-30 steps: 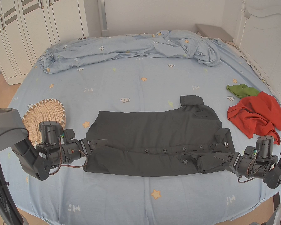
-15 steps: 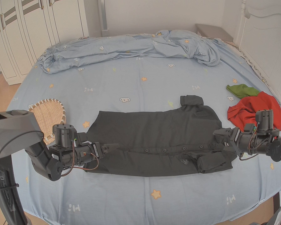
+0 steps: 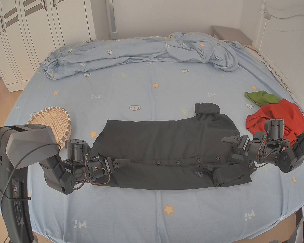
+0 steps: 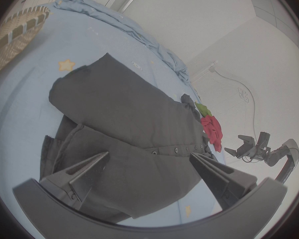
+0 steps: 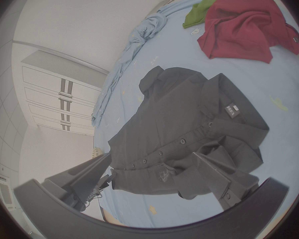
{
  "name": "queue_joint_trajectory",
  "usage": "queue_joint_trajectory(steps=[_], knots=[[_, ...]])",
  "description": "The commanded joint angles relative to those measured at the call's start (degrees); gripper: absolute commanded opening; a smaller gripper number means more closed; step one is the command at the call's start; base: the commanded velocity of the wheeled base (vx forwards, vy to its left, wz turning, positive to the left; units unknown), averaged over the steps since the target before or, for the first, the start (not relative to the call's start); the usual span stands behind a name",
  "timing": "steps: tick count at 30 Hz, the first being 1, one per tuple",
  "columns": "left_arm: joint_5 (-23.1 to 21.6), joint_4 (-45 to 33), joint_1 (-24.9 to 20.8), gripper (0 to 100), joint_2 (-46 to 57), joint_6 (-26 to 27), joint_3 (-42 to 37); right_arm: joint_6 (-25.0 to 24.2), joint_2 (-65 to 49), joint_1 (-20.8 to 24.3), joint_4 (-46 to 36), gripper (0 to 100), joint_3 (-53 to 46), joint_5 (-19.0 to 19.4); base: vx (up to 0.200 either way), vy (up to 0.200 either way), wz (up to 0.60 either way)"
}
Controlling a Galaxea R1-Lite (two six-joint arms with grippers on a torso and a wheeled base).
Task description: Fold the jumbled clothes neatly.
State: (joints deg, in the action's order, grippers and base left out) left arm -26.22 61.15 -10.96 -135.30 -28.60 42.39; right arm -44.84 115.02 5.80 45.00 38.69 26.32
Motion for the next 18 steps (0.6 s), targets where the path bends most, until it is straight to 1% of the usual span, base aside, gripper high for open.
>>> queue_joint_trajectory(steps=[1,8,11,14,15,16,18], knots=[[0.21,0.29,1.56,100,-0.75,0.03,-1.52,-0.16,5.13,0.09,2.11,100,0.15,-0.22,0.000,0.000,0.00],[0.12,3.10,2.52,100,3.73,0.03,-7.67,-0.16,6.89,-0.44,2.64,100,-0.20,-0.30,0.000,0.000,0.00],[0.03,3.63,3.22,100,4.17,0.03,-8.72,0.01,6.89,-0.71,2.64,100,-0.55,-0.30,0.000,0.000,0.00],[0.03,5.91,5.25,100,4.35,0.03,-10.83,0.63,6.18,-2.99,2.64,100,-1.43,-0.30,0.000,0.000,0.00],[0.03,6.09,5.33,100,4.35,0.03,-10.92,0.63,6.10,-3.08,2.64,100,-1.43,-0.30,0.000,0.000,0.00],[-0.06,8.29,6.21,100,4.87,0.03,-12.50,0.89,3.99,-4.48,2.47,100,-2.31,0.31,0.000,0.000,0.00],[-0.23,10.22,6.92,100,5.75,-0.05,-13.91,0.89,1.09,-4.66,2.47,100,-4.15,0.49,0.000,0.000,0.00]])
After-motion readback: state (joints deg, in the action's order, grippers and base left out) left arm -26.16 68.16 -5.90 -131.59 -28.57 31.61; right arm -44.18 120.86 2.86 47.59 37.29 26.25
